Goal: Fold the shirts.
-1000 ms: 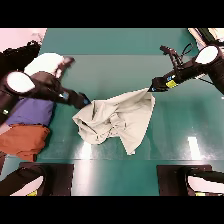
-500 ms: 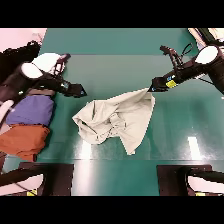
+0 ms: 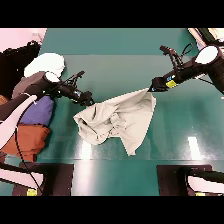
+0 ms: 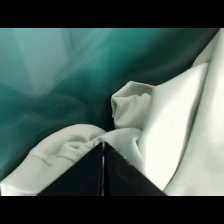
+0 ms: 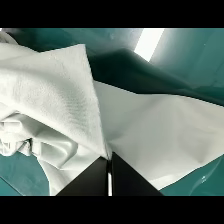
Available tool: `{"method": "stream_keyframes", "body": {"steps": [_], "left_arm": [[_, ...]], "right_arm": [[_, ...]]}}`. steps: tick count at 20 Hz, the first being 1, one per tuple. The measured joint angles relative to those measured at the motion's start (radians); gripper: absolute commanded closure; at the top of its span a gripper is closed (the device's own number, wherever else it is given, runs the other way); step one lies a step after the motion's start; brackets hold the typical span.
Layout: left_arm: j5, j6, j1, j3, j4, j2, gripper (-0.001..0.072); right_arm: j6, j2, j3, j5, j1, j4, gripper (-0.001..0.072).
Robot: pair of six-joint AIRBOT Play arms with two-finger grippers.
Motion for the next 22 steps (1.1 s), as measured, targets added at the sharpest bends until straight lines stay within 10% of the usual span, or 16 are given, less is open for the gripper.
{"method": "stream_keyframes", "body": {"steps": [14,22], "left_arm": [[0.022,-0.06,0.001,0.261,0.314,0.381,0.067],[-0.03,-0.09,0.001,0.041,0.325,0.387,0.067]], "right_arm": [[-0.001,0.214,0.0,-0.021,-0.094,-0.001,0.0698],[0.016,0.293,-0.053,0.224,-0.094,-0.161,0.0699]]}}
